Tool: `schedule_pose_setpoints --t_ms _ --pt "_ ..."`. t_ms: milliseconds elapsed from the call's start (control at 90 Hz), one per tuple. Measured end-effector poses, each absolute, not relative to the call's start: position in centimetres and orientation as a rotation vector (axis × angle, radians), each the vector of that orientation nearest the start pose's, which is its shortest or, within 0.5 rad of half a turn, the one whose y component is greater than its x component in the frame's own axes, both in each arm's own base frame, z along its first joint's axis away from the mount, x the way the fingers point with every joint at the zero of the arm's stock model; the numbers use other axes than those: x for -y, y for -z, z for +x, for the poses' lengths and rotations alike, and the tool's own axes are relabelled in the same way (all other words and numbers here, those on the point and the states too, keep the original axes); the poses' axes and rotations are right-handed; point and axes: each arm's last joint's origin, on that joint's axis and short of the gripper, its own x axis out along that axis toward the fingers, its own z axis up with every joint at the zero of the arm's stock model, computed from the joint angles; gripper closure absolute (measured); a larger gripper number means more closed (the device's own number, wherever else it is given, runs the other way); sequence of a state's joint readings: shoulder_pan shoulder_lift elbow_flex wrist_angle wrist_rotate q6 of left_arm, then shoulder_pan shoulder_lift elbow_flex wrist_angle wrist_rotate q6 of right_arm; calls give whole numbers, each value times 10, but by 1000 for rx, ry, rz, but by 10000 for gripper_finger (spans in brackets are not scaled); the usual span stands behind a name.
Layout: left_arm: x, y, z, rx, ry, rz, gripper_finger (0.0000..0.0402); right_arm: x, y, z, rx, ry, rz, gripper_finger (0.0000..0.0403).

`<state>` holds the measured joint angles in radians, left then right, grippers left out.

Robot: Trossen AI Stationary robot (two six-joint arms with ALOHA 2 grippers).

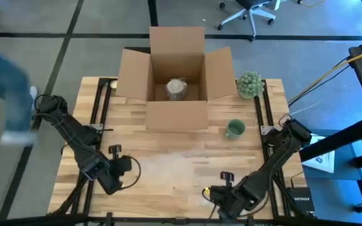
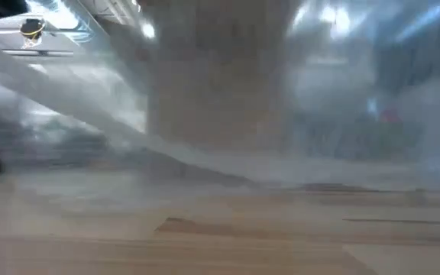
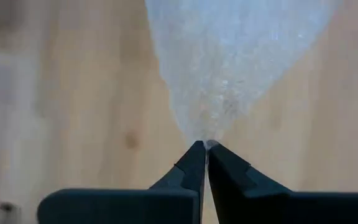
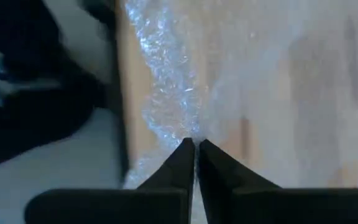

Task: Wrap mug
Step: Prepare the transparent bubble wrap

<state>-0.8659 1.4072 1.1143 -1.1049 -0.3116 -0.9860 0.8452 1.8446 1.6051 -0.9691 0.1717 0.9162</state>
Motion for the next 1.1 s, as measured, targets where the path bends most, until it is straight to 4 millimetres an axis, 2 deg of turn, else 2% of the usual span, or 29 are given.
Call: schedule_pose_setpoints --t_ms 89,278,389,511,611,689,911,1100 --pt "194 -269 158 -1212 -105 -149 402 -292 -291 250 -1103 -83 216 402" --pt "215 -311 146 -1141 -1 -252 402 -309 -336 240 -910 -127 249 403" --pt "212 -330 144 -1086 -26 -224 402 -311 -348 234 -854 -109 214 403" --pt "198 -342 140 -1022 -148 -123 402 -304 -348 225 -847 4 166 403" --pt "184 -344 139 -964 -291 -60 402 -288 -341 214 -906 185 139 403" --pt "174 -337 144 -994 -383 -59 402 -276 -325 208 -980 328 117 403" --pt "149 -287 164 -1105 -543 -11 402 -246 -259 215 -1207 554 80 403" --pt "126 -247 165 -1266 -642 42 402 -218 -213 228 -1290 662 110 402"
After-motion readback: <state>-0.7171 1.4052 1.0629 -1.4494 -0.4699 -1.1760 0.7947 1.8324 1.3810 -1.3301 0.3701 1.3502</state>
